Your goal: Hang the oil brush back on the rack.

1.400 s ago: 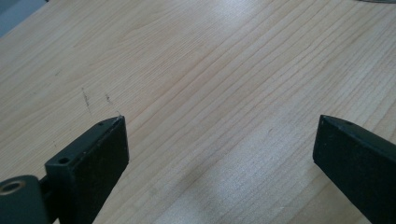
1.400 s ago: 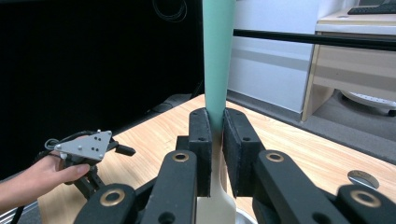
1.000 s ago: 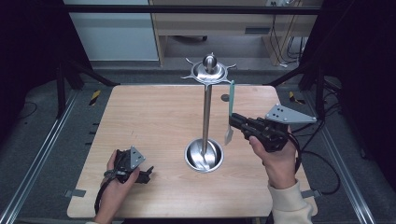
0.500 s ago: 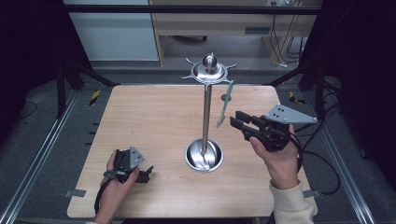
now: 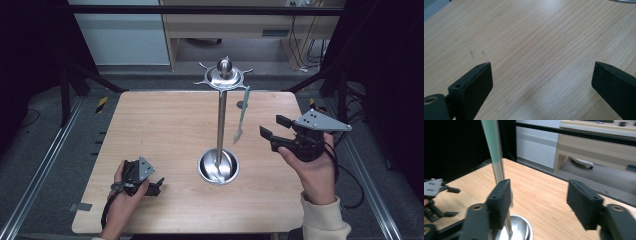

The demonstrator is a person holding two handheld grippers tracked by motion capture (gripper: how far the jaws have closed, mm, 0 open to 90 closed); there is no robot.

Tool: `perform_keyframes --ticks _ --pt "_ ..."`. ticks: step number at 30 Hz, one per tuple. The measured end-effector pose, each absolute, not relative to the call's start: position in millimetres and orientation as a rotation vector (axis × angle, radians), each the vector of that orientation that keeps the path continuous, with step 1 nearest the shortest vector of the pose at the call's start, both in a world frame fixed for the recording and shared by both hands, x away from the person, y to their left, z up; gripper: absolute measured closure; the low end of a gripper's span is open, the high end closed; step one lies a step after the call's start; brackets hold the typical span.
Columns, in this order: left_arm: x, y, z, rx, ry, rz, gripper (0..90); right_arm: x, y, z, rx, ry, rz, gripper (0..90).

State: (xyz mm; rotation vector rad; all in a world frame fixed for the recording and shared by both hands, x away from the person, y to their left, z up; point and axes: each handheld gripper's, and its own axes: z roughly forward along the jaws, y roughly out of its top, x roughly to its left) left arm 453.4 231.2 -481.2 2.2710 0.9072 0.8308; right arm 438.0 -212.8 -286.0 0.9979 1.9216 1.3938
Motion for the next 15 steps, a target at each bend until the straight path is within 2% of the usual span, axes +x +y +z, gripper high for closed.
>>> perform_keyframes --ticks 2,3,6,8,15 --pt "453.5 231.2 -481.2 2.271 0.907 0.831 3.1 438.3 -213.4 -286.2 1.009 1.917 1.391 32.2" --pt "453.6 231.2 -481.2 2.272 0.907 0.831 3.1 440.1 -215.2 -286.9 1.027 1.902 1.378 27.9" --pt "453.5 231.2 -481.2 2.27 0.908 0.831 3.1 441.1 -217.7 -287.4 1.04 1.879 1.358 24.1" --pt "453.3 231.3 -481.0 2.271 0.907 0.832 3.0 443.3 -221.5 -288.7 1.068 1.849 1.332 18.2" --pt "453.1 231.2 -481.1 2.267 0.91 0.831 3.0 448.6 -233.2 -296.0 1.113 1.808 1.3 11.8"
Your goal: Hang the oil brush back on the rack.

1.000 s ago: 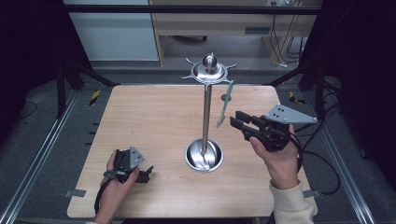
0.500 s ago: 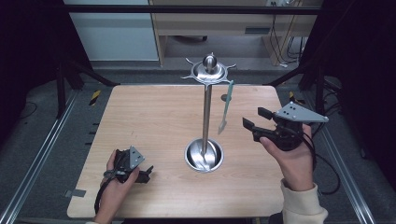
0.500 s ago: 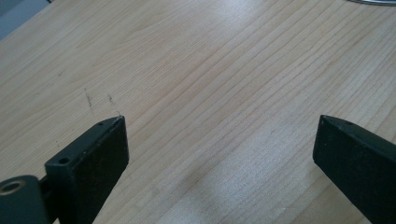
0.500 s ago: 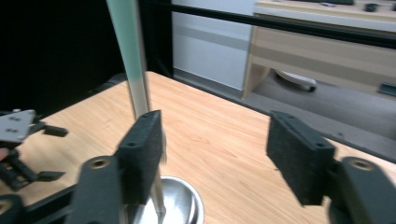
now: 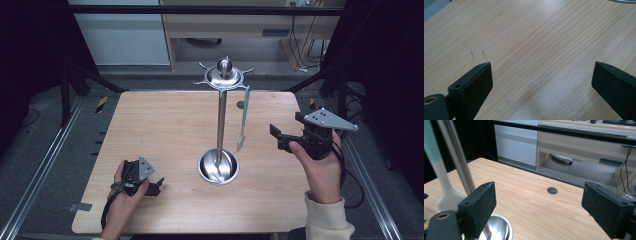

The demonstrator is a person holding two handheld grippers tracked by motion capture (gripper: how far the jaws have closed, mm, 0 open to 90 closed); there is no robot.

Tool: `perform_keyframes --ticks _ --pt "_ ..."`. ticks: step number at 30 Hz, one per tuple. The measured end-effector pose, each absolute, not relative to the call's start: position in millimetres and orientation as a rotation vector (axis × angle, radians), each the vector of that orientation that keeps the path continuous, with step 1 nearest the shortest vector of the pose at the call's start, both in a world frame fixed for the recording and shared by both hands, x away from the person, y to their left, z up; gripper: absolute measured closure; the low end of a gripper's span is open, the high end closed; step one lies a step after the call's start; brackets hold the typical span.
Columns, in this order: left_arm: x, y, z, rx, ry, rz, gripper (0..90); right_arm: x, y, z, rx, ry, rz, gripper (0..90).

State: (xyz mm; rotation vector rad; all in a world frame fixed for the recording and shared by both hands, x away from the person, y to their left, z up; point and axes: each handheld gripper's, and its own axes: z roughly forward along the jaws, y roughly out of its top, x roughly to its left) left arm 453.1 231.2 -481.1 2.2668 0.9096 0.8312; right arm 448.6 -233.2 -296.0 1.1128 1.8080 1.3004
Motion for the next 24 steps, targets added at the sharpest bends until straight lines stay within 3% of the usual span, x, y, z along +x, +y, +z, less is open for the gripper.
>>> perform_keyframes --ticks 24 --pt "453.2 231.6 -480.5 2.265 0.911 0.833 2.9 478.2 -243.8 -347.9 1.207 1.884 1.2 10.1"
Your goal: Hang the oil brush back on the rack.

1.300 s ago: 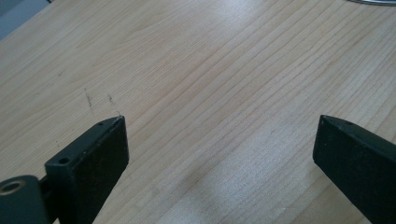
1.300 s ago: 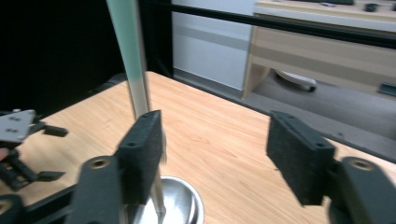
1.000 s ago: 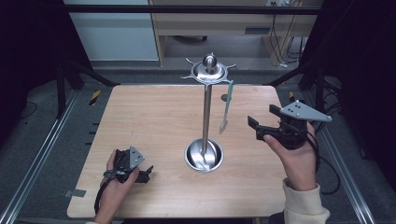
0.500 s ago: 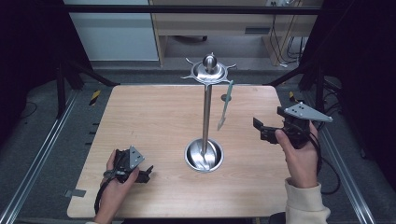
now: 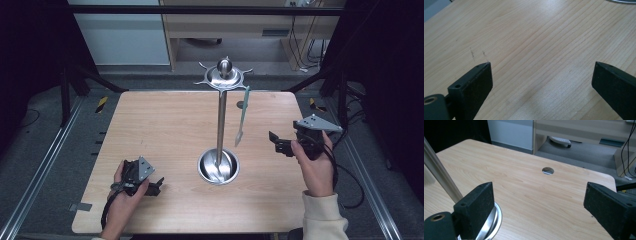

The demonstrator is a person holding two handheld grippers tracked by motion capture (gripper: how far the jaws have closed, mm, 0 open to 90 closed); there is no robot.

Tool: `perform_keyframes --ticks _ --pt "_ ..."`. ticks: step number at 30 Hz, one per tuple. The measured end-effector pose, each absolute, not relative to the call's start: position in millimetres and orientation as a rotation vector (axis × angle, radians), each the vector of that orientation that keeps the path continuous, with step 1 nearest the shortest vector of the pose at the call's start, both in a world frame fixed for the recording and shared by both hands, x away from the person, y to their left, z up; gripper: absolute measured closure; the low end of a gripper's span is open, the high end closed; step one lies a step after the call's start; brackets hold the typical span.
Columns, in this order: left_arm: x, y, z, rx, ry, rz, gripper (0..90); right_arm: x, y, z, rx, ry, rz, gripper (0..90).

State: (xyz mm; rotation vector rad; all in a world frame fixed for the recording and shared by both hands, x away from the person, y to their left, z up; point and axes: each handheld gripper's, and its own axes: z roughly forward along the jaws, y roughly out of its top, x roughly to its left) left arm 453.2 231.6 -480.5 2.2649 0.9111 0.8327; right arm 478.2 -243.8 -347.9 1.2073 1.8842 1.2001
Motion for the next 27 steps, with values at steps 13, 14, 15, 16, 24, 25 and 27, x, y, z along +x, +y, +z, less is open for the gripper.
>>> perform_keyframes --ticks 13,14,15,16,24,25,27 --pt "453.0 231.7 -480.4 2.254 0.913 0.836 2.9 489.3 -237.4 -377.0 1.224 1.953 1.124 10.7" --pt "453.0 231.7 -480.4 2.254 0.914 0.836 2.8 490.7 -236.2 -381.4 1.225 1.964 1.117 10.9" --pt "453.0 231.7 -480.4 2.254 0.913 0.836 2.8 491.3 -235.5 -383.7 1.234 1.968 1.113 10.9" --pt "453.0 231.6 -480.4 2.254 0.913 0.837 2.8 491.3 -235.5 -383.7 1.234 1.968 1.113 10.9" --pt "453.0 231.5 -480.3 2.255 0.912 0.836 2.8 497.1 -231.4 -402.7 1.267 2.031 1.07 10.7" --pt "452.9 231.3 -480.4 2.255 0.912 0.836 2.8 497.5 -231.2 -404.2 1.271 2.033 1.068 10.7" --pt "452.8 231.1 -480.5 2.254 0.912 0.836 2.8 498.6 -230.9 -407.8 1.274 2.046 1.057 10.7"
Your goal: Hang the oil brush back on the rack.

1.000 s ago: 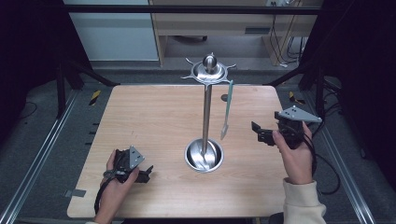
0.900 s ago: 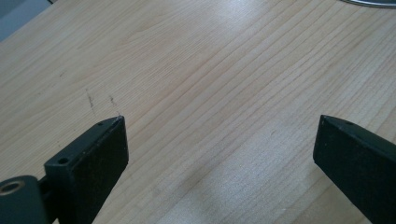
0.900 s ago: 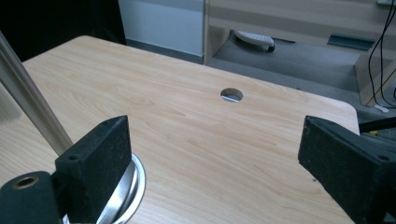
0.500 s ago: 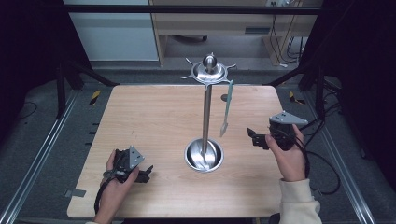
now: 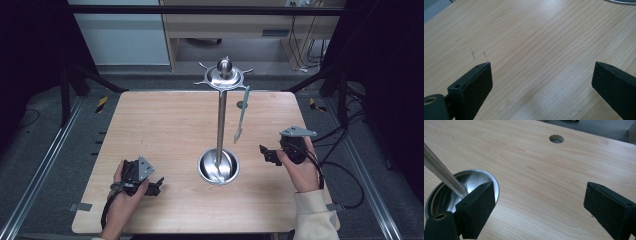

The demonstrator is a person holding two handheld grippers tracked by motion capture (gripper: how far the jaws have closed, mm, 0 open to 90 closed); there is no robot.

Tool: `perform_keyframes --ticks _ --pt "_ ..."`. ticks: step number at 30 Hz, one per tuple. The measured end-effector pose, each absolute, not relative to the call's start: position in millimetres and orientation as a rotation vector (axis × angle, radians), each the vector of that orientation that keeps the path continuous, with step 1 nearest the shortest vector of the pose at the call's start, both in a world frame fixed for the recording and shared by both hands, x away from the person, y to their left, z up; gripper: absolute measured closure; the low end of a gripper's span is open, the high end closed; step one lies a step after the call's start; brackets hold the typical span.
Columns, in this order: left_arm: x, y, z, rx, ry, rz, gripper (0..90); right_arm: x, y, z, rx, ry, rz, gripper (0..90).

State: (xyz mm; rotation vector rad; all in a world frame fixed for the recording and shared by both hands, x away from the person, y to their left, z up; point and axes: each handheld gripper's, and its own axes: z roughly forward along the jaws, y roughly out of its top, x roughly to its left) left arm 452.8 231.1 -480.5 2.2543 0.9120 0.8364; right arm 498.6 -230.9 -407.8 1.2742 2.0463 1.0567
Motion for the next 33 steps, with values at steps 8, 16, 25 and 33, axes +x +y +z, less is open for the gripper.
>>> perform_keyframes --ticks 8,16,25,33 --pt "452.8 231.1 -480.5 2.255 0.911 0.836 2.8 501.7 -230.2 -420.5 1.308 2.082 1.035 10.8" --pt "452.8 231.0 -480.6 2.255 0.911 0.835 2.8 504.7 -228.2 -432.0 1.311 2.119 1.015 10.8" --pt "452.8 231.0 -480.4 2.264 0.906 0.836 2.8 507.3 -225.1 -444.5 1.33 2.147 1.0 10.8" --pt "452.9 230.6 -480.6 2.264 0.906 0.834 2.8 509.4 -221.0 -454.8 1.334 2.151 1.011 11.3"
